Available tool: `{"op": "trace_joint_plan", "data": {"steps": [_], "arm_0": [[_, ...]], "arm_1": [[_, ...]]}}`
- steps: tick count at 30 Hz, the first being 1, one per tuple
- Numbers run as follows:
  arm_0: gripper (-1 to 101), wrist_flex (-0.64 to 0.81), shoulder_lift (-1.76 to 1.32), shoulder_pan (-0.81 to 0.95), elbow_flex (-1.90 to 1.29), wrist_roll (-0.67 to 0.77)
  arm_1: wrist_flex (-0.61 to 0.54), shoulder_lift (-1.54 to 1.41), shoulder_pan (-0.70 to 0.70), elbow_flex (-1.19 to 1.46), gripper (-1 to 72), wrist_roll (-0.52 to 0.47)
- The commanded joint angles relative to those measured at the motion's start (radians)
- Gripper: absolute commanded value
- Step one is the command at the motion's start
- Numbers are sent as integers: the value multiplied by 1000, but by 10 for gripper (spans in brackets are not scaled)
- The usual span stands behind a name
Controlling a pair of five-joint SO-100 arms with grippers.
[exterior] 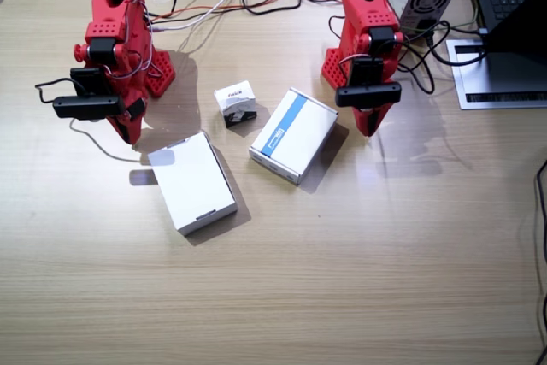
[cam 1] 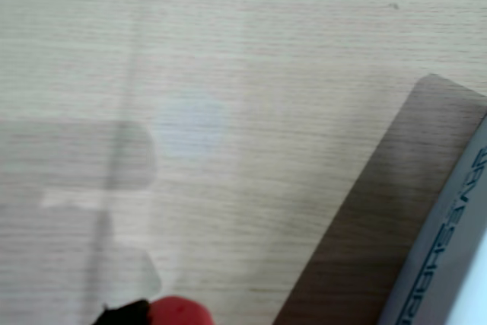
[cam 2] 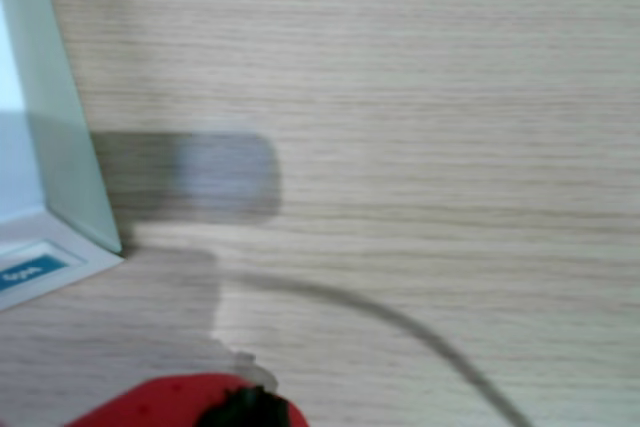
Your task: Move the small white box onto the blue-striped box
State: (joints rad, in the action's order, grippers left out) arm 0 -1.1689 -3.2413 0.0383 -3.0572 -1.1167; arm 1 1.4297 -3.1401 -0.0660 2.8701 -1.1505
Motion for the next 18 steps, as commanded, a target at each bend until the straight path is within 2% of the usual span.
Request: {"op": "trace_joint_plan", "data": {"steps": [1,8,9,13,15,18], "arm_0": [[0,18,-26,-83,18,-20],[0,18,-26,-84,18,-20],[0,18,-26,-84,18,-20],[0,18,-26,-86,18,-31],[0,18,-26,-86,18,-28],[0,18,-26,-83,18,-26]], "arm_1": [[21,-23,-207,-17,1,-6],[23,-28,-206,-17,1,-6],[-6,-26,-184,-21,1,15],[-106,-26,9,-144,7,-9],[-109,-26,58,-261,32,29],[6,-26,41,-552,148,97]]}}
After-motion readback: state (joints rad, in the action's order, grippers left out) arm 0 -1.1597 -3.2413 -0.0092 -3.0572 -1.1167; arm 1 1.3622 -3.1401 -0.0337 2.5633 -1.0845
